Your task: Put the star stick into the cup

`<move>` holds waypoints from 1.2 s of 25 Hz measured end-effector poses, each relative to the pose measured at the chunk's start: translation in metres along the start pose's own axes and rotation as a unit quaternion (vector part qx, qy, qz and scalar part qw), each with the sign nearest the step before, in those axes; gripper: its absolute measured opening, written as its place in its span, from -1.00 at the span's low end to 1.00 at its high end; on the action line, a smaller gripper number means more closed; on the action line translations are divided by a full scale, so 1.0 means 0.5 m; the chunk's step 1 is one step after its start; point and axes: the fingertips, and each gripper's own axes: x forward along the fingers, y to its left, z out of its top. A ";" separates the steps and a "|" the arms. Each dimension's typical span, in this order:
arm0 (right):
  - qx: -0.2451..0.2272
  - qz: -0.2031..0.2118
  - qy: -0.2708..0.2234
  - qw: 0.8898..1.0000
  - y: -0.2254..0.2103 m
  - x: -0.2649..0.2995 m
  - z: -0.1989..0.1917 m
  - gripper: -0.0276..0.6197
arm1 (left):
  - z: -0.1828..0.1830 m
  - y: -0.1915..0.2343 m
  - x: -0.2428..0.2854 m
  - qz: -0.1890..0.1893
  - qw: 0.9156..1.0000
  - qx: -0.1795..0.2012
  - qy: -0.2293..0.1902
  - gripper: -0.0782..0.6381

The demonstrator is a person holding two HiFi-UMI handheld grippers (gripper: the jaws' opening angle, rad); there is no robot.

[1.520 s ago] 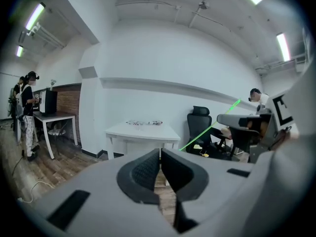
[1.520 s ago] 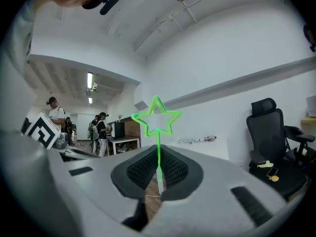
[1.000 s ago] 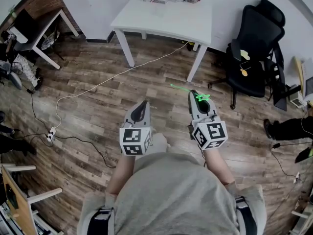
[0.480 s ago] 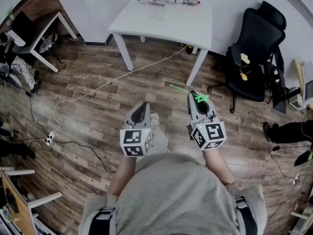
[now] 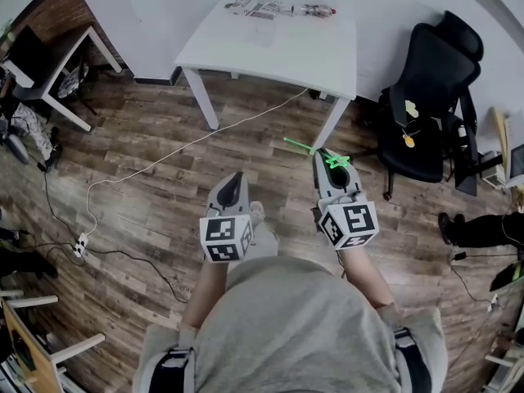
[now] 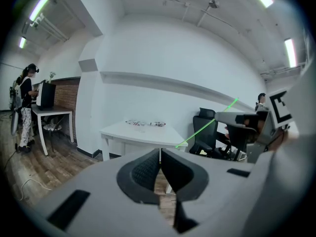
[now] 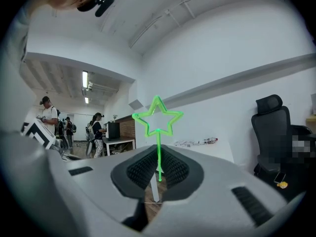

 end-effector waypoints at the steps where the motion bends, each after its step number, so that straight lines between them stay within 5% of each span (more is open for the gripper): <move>1: -0.001 0.000 0.000 1.000 -0.007 0.018 0.003 -0.86 | 0.007 0.007 0.017 0.000 1.000 -0.001 0.000 -0.75; 30: -0.007 -0.040 0.010 0.999 -0.115 0.490 0.043 -0.86 | 0.186 0.250 0.423 -0.052 0.998 0.007 0.015 -0.75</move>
